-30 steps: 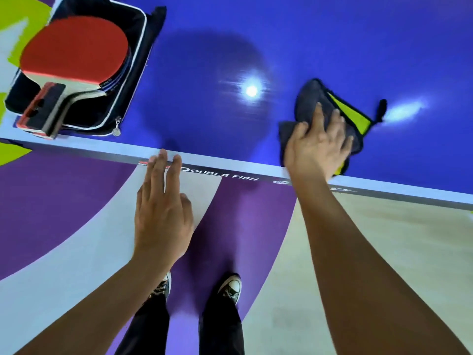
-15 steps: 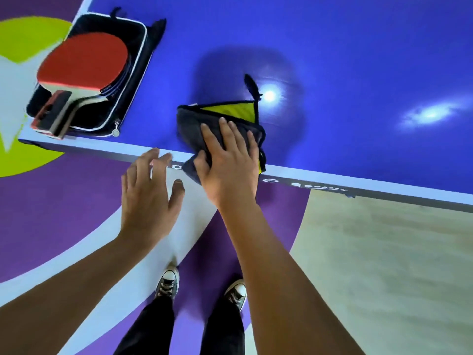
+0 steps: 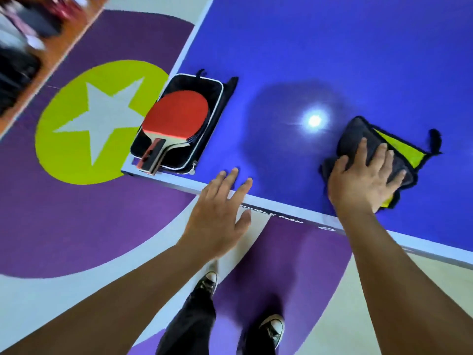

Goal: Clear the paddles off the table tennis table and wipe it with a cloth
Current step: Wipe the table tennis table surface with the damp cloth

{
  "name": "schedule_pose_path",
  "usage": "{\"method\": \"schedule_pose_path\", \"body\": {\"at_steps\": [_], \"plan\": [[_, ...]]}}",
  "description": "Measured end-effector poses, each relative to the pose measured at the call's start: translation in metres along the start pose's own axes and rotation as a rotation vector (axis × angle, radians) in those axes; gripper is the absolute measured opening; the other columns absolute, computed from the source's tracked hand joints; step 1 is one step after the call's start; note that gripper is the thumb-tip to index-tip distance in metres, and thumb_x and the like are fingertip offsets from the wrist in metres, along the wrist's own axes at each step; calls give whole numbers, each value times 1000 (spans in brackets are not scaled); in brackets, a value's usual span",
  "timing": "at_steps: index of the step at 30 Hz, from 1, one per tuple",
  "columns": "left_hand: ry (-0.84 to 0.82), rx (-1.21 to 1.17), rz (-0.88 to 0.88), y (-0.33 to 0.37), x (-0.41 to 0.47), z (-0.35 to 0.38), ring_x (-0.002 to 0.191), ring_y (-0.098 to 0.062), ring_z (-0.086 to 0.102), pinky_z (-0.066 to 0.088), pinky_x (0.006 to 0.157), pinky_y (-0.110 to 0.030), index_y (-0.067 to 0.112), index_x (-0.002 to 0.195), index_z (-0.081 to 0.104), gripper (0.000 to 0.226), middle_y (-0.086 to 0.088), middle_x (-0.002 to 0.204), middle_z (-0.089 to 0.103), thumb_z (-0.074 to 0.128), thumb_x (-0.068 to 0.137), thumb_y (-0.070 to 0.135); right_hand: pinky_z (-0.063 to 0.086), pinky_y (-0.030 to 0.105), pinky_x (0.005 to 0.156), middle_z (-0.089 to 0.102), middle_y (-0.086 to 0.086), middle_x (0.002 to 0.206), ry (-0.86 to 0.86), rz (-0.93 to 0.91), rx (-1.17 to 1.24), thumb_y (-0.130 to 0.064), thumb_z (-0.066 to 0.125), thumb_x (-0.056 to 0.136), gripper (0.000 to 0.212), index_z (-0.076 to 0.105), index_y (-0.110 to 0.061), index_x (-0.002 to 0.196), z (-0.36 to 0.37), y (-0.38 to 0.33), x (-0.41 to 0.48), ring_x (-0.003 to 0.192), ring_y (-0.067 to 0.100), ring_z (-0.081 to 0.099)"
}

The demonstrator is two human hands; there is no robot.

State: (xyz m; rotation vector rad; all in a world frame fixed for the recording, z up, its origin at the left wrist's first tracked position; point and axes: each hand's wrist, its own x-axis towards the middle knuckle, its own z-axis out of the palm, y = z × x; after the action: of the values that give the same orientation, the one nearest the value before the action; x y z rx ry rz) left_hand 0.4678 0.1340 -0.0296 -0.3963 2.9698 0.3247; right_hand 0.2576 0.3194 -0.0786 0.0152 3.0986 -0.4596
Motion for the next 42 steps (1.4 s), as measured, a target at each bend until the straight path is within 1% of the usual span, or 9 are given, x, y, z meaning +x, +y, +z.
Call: {"method": "schedule_pose_path", "body": {"at_steps": [4, 8, 11, 16, 21, 28, 32, 38, 42], "plan": [[122, 73, -18, -30, 11, -42, 151, -35, 25, 24, 122, -49, 17, 153, 42, 56, -13, 162, 30, 47, 99, 35, 5, 57, 125, 23, 10, 168, -63, -303, -36, -46, 34, 104, 59, 30, -29, 160, 23, -73, -20, 156, 25, 17], [148, 97, -54, -67, 48, -70, 152, -34, 22, 20, 123, -48, 19, 153, 42, 56, -11, 162, 31, 41, 100, 38, 8, 54, 125, 28, 8, 166, -87, -516, -88, -51, 24, 102, 61, 32, -30, 159, 41, -125, -12, 154, 26, 22], [145, 78, -69, -100, 92, -91, 150, -36, 25, 23, 122, -52, 19, 151, 44, 55, -12, 161, 33, 39, 100, 40, 7, 52, 126, 27, 5, 167, -98, -568, -102, -54, 18, 102, 62, 30, -33, 159, 54, -161, 33, 155, 22, 19], [51, 100, -138, -158, 173, -109, 149, -32, 27, 19, 123, -51, 31, 151, 42, 60, -7, 161, 33, 23, 97, 51, 5, 50, 127, 26, 3, 167, -66, -516, -62, -51, 27, 105, 56, 32, -35, 158, 78, -241, 131, 156, 21, 17], [36, -18, -142, -222, 250, -110, 146, -33, 34, 33, 116, -51, 30, 148, 47, 62, -9, 158, 40, 27, 94, 53, 2, 50, 127, 22, 2, 169, -58, -430, -62, -52, 28, 104, 57, 30, -37, 158, 106, -332, 213, 157, 19, 13], [33, -168, -153, -271, 326, -89, 148, -30, 29, 33, 117, -49, 24, 150, 43, 70, -6, 158, 34, 31, 89, 55, 11, 46, 126, 36, -7, 163, -106, -840, -2, -52, 38, 98, 53, 45, -43, 150, 140, -438, 244, 153, 12, 25], [99, -265, -136, -271, 326, -67, 153, -26, 21, 41, 109, -48, 29, 150, 45, 71, 1, 164, 26, 45, 84, 56, 10, 44, 126, 34, -10, 163, -101, -785, -24, -52, 39, 100, 51, 42, -46, 151, 153, -478, 300, 153, 10, 24], [253, -259, -91, -278, 335, -47, 148, -31, 35, 49, 95, -47, 29, 145, 53, 74, -2, 161, 36, 55, 76, 54, 10, 46, 126, 38, -4, 162, -27, -628, 23, -51, 33, 98, 54, 46, -40, 150, 169, -526, 358, 150, 18, 30], [251, -258, -82, -280, 334, -42, 148, -31, 34, 48, 97, -46, 27, 145, 53, 76, -3, 161, 36, 57, 75, 55, 13, 46, 126, 43, -1, 158, 11, -603, 33, -46, 32, 99, 52, 50, -34, 146, 173, -528, 357, 147, 20, 35]]}}
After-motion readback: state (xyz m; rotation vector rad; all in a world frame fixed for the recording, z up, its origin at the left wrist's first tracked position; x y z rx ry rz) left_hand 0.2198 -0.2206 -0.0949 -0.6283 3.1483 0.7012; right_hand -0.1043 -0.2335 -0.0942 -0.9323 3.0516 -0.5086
